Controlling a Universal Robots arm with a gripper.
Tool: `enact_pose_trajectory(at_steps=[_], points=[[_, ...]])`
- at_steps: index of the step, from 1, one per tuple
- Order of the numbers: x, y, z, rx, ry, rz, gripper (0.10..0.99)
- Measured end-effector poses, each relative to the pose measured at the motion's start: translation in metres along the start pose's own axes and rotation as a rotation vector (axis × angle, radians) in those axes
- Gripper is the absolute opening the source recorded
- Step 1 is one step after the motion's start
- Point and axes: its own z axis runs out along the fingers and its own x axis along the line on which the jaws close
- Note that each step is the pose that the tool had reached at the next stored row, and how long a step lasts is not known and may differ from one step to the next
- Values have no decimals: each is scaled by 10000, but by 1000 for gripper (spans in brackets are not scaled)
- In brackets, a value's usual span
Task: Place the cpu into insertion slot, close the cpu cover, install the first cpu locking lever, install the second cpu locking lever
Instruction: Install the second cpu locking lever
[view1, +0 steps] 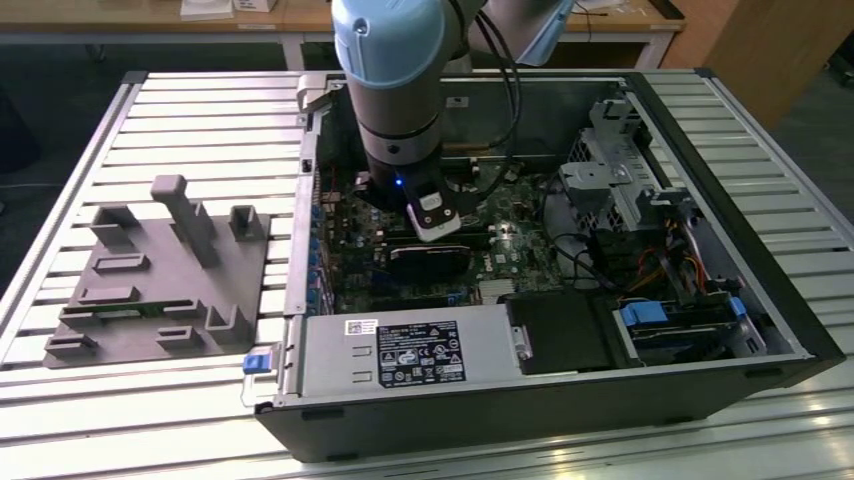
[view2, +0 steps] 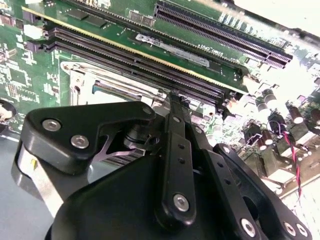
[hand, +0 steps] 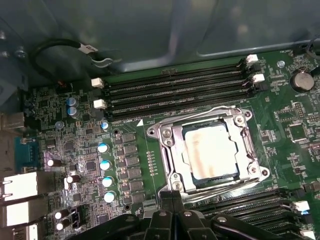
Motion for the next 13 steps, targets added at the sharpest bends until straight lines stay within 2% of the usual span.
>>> enact_pose_trajectory(at_steps=[4, 13], points=[[1, 0, -2, -17, 4, 3, 106], [13, -22, 79, -207, 40, 21, 106]])
